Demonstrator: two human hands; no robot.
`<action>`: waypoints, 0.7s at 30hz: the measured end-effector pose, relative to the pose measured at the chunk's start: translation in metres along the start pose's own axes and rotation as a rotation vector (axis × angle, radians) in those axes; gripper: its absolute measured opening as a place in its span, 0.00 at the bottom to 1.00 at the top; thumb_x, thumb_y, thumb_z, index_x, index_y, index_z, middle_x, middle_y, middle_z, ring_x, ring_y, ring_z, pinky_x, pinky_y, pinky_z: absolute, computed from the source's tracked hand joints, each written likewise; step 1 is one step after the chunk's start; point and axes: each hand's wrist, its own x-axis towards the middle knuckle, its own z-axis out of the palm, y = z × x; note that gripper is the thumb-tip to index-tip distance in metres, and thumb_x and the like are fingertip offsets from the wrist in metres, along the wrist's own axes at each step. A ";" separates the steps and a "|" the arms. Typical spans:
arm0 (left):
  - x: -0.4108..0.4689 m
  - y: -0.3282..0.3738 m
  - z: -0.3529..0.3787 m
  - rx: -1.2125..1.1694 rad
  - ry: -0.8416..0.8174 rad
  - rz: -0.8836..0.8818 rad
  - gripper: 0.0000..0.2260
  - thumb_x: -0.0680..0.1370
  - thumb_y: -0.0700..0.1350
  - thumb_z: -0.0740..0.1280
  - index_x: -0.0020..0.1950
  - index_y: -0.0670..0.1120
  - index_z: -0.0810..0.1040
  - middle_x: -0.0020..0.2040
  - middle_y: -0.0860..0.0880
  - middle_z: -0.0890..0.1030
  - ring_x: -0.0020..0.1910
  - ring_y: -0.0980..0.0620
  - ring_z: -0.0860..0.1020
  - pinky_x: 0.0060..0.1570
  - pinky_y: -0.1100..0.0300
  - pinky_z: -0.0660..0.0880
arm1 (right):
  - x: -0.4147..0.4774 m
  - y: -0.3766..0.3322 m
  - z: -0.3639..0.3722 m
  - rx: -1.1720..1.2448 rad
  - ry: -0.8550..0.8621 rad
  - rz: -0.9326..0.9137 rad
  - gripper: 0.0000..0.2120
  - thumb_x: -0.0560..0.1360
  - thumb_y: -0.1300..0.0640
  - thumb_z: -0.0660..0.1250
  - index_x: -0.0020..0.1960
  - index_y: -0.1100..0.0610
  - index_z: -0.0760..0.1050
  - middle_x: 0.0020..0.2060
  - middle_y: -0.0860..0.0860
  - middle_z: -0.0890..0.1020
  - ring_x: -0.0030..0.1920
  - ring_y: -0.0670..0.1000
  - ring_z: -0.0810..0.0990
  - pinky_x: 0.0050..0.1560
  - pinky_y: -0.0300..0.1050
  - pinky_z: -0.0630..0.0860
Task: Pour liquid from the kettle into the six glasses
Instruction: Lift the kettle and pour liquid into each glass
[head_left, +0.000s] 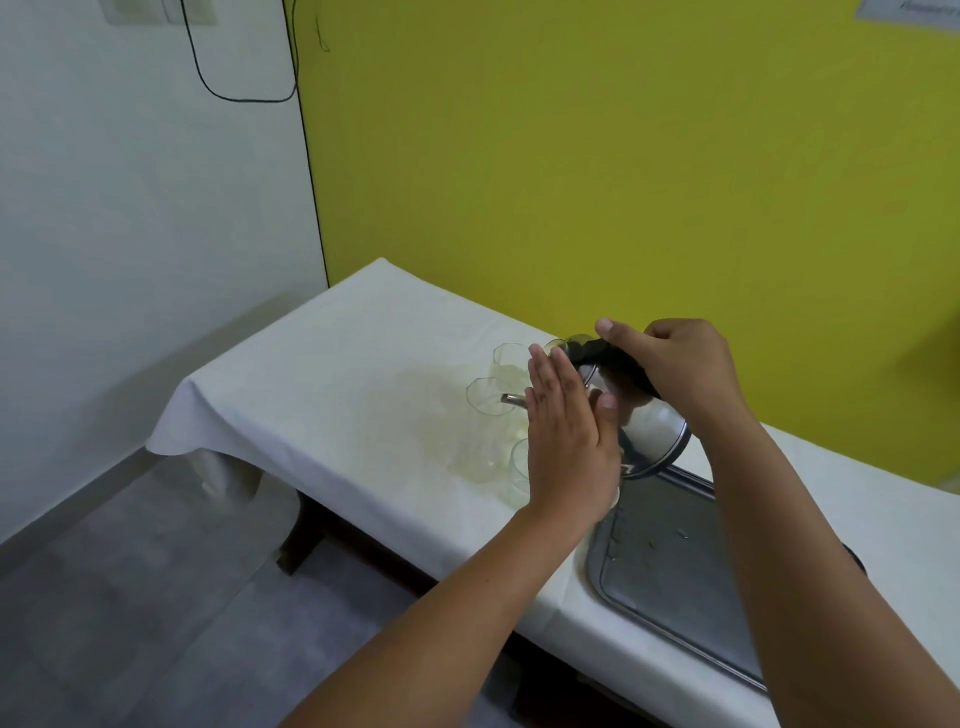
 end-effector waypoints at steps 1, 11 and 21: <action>0.000 0.000 0.000 -0.001 0.000 0.000 0.35 0.74 0.62 0.36 0.75 0.41 0.38 0.72 0.50 0.32 0.71 0.58 0.29 0.72 0.59 0.36 | 0.001 0.000 0.000 -0.003 -0.001 -0.003 0.29 0.69 0.37 0.72 0.27 0.57 0.63 0.24 0.52 0.65 0.28 0.53 0.63 0.33 0.46 0.59; 0.001 -0.001 -0.003 -0.017 0.012 -0.005 0.34 0.75 0.60 0.38 0.74 0.41 0.38 0.72 0.50 0.33 0.72 0.57 0.31 0.73 0.58 0.38 | -0.001 -0.007 0.001 -0.046 -0.008 -0.025 0.29 0.70 0.37 0.71 0.28 0.58 0.63 0.23 0.52 0.63 0.27 0.52 0.62 0.30 0.46 0.56; 0.002 -0.002 -0.002 -0.059 -0.026 0.002 0.26 0.83 0.48 0.49 0.75 0.42 0.39 0.72 0.51 0.33 0.71 0.59 0.31 0.73 0.56 0.39 | 0.000 -0.010 -0.003 -0.107 0.007 -0.035 0.30 0.70 0.36 0.71 0.28 0.58 0.62 0.23 0.52 0.63 0.26 0.51 0.62 0.29 0.46 0.56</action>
